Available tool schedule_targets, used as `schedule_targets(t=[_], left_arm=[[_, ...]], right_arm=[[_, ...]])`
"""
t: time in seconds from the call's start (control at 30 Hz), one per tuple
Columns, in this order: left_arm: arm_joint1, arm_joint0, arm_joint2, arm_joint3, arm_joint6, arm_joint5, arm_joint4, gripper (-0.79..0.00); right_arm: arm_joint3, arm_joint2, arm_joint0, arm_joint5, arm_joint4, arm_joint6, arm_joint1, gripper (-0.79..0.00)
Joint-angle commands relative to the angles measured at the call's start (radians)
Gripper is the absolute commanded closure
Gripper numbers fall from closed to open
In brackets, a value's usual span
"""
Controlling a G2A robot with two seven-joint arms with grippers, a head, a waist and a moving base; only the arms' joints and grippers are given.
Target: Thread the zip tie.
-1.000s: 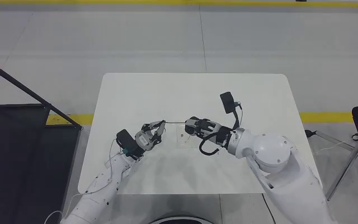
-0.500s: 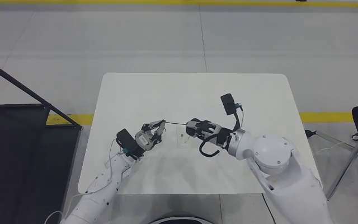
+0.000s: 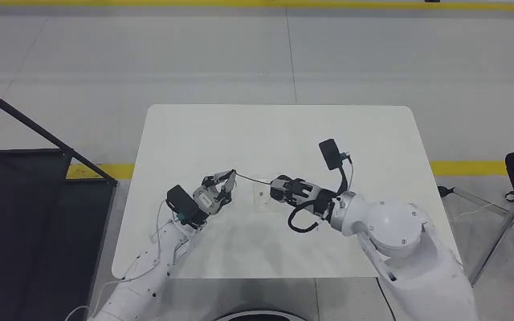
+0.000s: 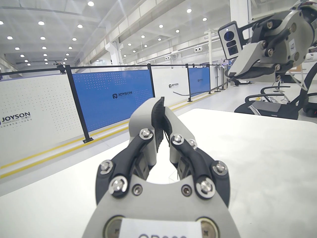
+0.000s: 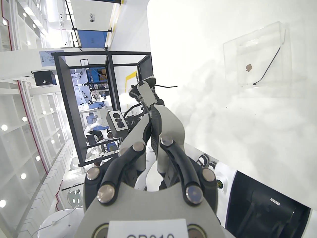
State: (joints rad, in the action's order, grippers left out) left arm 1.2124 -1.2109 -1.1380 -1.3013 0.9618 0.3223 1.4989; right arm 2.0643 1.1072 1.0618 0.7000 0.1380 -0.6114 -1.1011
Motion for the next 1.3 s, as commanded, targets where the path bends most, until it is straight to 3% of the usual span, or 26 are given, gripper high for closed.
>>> schedule_targets(t=[0.0,0.97,1.27], left_arm=[[0.0,0.0,0.0,0.001,0.001,0.002,0.001,0.0],[0.0,0.0,0.0,0.001,0.001,0.002,0.001,0.0],[0.0,0.0,0.0,0.001,0.001,0.002,0.001,0.0]], right_arm=[[-0.011,-0.003,-0.012,0.004,0.005,-0.004,-0.001,0.0],[-0.053,-0.028,-0.069,0.052,0.03,-0.006,-0.009,0.0],[-0.064,-0.025,-0.067,0.016,0.061,0.017,-0.013,0.0]])
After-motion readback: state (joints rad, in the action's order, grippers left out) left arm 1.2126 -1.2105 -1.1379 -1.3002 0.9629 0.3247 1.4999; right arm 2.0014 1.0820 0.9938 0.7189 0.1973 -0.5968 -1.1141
